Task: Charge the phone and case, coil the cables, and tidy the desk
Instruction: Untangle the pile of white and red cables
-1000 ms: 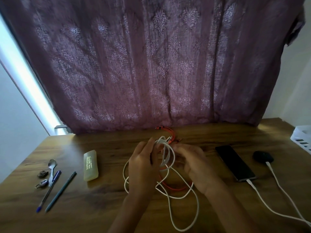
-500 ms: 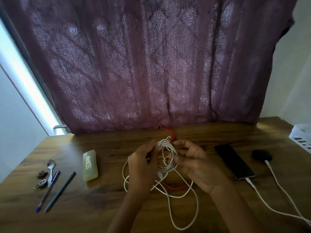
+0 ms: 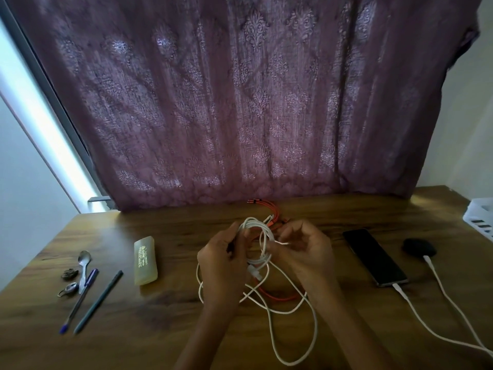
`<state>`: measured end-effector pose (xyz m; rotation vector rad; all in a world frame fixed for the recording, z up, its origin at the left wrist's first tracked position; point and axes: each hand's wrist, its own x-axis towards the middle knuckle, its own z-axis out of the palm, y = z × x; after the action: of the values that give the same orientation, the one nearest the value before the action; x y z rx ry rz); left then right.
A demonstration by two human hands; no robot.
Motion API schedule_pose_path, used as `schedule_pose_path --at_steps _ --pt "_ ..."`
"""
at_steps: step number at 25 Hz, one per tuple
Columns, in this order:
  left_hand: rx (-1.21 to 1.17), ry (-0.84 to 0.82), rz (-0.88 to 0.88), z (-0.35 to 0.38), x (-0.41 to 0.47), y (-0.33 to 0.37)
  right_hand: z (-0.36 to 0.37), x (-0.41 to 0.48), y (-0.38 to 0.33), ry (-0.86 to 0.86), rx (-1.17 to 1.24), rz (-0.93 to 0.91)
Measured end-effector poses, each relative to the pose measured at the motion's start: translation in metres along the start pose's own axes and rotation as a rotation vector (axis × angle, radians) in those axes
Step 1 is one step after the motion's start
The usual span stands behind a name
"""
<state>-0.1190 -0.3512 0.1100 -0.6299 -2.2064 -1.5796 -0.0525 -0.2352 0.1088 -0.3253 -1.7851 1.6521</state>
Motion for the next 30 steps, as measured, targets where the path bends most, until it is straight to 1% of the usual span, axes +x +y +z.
schedule_pose_path --at_steps 2,3,4,5,8,9,12,15,17,19,20,21,22,24,26,28,30 --pt "0.057 0.056 0.082 0.003 -0.003 0.002 0.004 -0.002 0.002 -0.005 -0.133 -0.121" --pt "0.062 0.073 0.096 0.005 -0.004 0.004 0.006 -0.004 0.002 -0.040 -0.164 -0.126" --pt "0.062 0.084 0.104 0.006 -0.004 0.004 0.009 -0.006 0.002 -0.081 -0.158 -0.089" --pt "0.069 0.092 0.120 0.007 -0.004 0.003 0.012 -0.007 0.000 -0.126 -0.108 -0.015" --pt "0.079 0.109 0.145 0.006 -0.001 -0.003 0.012 -0.005 -0.010 -0.243 0.117 0.339" --pt "0.076 0.106 0.141 0.006 0.000 -0.005 0.011 -0.003 -0.012 -0.268 0.148 0.404" --pt "0.113 0.102 0.176 0.007 0.000 -0.007 0.010 0.002 -0.016 -0.222 0.198 0.429" --pt "0.177 0.092 0.214 0.008 -0.003 -0.013 0.007 0.006 -0.015 -0.179 0.040 0.415" --pt "0.228 0.088 0.315 0.007 -0.004 -0.016 0.003 0.006 -0.018 -0.164 -0.021 0.417" --pt "0.335 0.044 0.513 0.004 -0.004 -0.019 -0.003 0.008 -0.022 -0.147 -0.024 0.459" --pt "0.363 0.020 0.574 0.001 -0.002 -0.020 -0.005 0.008 -0.025 -0.167 -0.016 0.476" --pt "0.349 0.006 0.566 -0.001 0.000 -0.021 -0.009 0.008 -0.027 -0.202 -0.010 0.470" --pt "0.284 0.010 0.490 -0.003 0.002 -0.019 -0.011 0.007 -0.027 -0.234 -0.009 0.443" --pt "0.096 0.061 0.276 -0.005 0.003 -0.013 -0.012 0.006 -0.024 -0.265 -0.040 0.358" --pt "-0.030 0.108 0.101 -0.002 0.003 -0.009 -0.009 0.003 -0.014 -0.252 -0.039 0.321" --pt "-0.178 0.080 -0.067 0.002 0.002 -0.007 -0.003 0.001 -0.005 -0.232 0.045 0.342" --pt "-0.339 -0.006 -0.194 0.004 0.000 -0.006 0.001 -0.001 -0.001 -0.208 0.170 0.389"
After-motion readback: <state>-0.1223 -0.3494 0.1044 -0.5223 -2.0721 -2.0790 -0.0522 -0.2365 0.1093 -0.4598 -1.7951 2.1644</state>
